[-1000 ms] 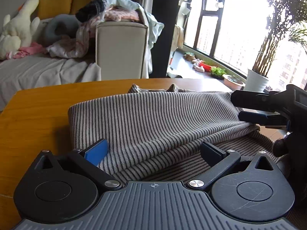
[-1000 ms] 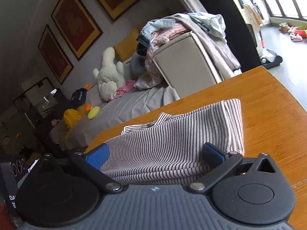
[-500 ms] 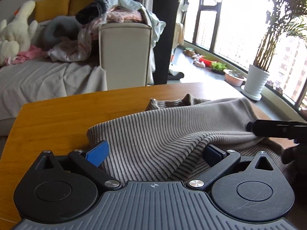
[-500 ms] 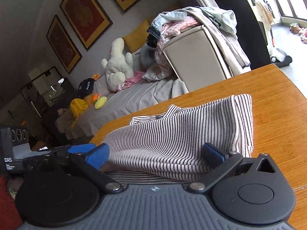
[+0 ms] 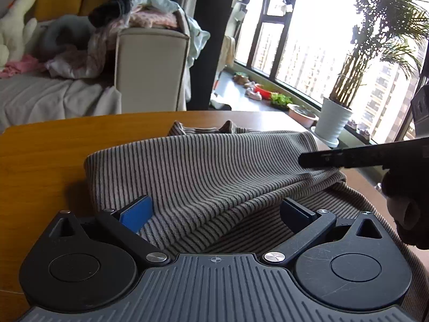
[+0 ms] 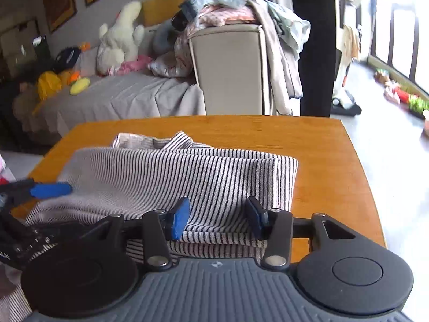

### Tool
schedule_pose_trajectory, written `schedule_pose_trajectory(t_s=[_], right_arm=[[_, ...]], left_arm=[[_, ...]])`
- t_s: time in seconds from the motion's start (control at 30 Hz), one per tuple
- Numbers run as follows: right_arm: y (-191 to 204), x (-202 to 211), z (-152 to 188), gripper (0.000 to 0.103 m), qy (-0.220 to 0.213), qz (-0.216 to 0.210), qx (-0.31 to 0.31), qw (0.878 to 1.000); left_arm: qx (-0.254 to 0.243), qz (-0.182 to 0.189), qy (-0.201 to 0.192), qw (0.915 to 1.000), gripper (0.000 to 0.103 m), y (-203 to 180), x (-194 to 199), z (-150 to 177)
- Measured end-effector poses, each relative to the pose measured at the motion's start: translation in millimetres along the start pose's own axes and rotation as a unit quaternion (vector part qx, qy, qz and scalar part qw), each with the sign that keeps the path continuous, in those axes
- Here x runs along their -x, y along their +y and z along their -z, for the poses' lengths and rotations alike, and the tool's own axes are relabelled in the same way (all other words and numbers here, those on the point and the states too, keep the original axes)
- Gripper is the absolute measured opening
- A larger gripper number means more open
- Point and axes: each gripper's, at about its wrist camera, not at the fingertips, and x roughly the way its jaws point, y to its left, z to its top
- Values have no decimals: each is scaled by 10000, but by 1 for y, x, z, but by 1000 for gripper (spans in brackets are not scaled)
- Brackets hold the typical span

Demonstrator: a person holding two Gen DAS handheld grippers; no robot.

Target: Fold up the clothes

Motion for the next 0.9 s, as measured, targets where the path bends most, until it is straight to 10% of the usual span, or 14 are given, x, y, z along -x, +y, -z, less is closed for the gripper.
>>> schedule_pose_trajectory(t_s=[0.33, 0.47, 0.63, 0.8, 0.9], right_arm=[[38, -45, -71, 34, -264, -177, 299, 9990], [36, -87, -73, 56, 47, -111, 168, 9998], [36, -101, -58, 56, 54, -156, 228, 9996], [47, -96, -55, 15, -80, 48, 415, 9991], [43, -74, -57, 12, -188, -129, 113, 9997]], left_arm=[[43, 3, -85, 10000, 103, 0, 4, 5], [79, 45, -101, 9999, 103, 2, 6, 5], [75, 50, -101, 9999, 103, 2, 7, 6], [171, 146, -141, 9996, 103, 6, 9, 6], [284, 254, -185, 9991, 103, 11, 13, 6]])
